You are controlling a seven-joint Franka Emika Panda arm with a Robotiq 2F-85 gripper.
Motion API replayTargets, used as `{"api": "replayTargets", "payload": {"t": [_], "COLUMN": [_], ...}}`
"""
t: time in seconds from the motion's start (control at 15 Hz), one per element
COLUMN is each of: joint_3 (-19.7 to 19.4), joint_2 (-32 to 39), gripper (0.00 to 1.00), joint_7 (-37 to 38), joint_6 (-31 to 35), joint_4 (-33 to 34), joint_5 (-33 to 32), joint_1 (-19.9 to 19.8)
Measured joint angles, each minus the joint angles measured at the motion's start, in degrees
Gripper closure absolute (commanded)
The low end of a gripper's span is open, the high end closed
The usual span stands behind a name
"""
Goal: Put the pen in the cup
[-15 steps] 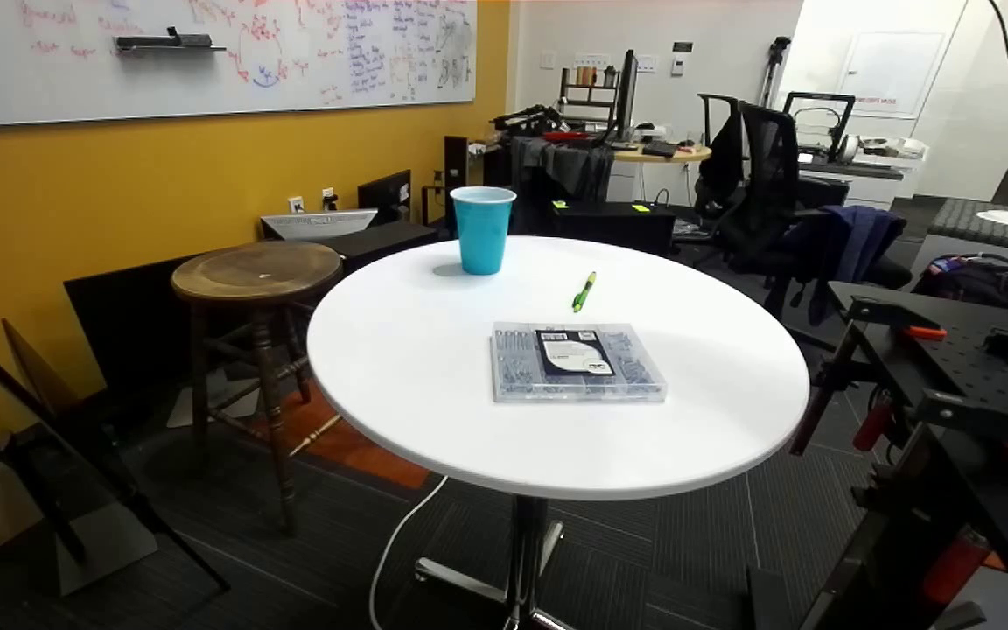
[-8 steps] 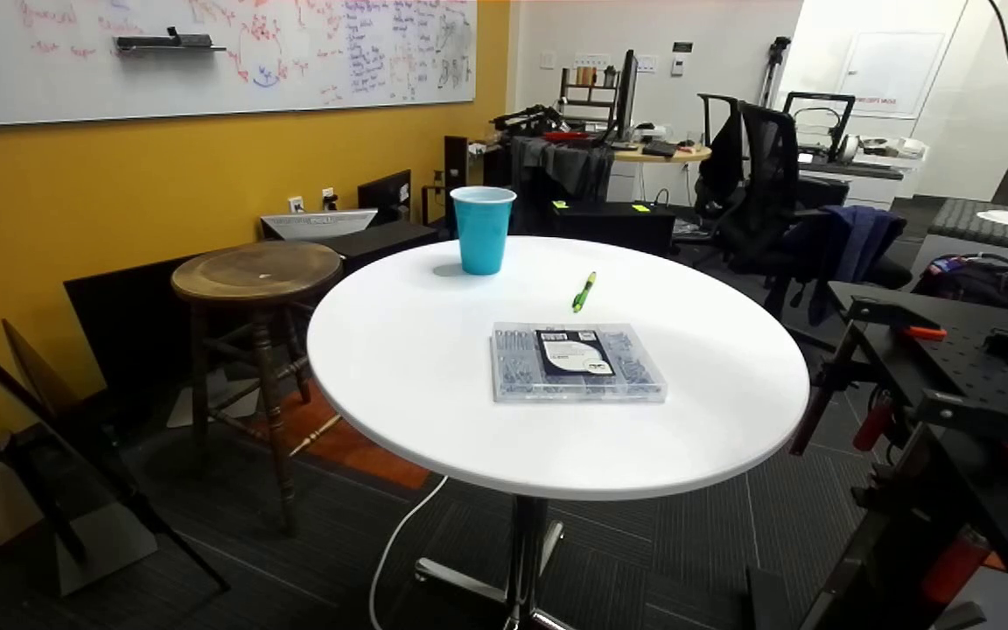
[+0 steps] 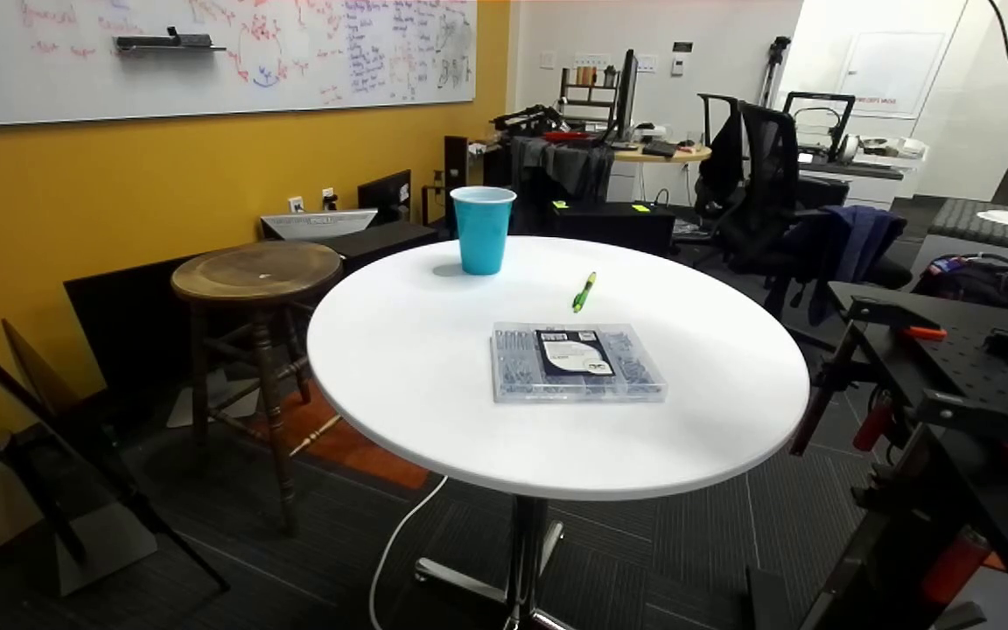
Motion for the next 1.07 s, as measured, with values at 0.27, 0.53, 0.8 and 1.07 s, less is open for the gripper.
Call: {"api": "replayTargets", "payload": {"t": [0.27, 0.53, 0.8, 1.07], "joint_3": [1.76, 2.54, 2.49, 2.42], "joint_2": [6.47, 10.59, 10.35, 10.34], "gripper": [0.0, 0.0, 0.0, 0.0], "joint_7": [10.61, 19.68, 19.62, 20.07], "joint_6": [5.45, 6.77, 6.77, 6.82], "joint_4": [0.0, -0.05, -0.05, -0.05], "joint_5": [0.02, 0.06, 0.06, -0.02], "joint_1": [-3.27, -4.23, -4.22, -4.45]}}
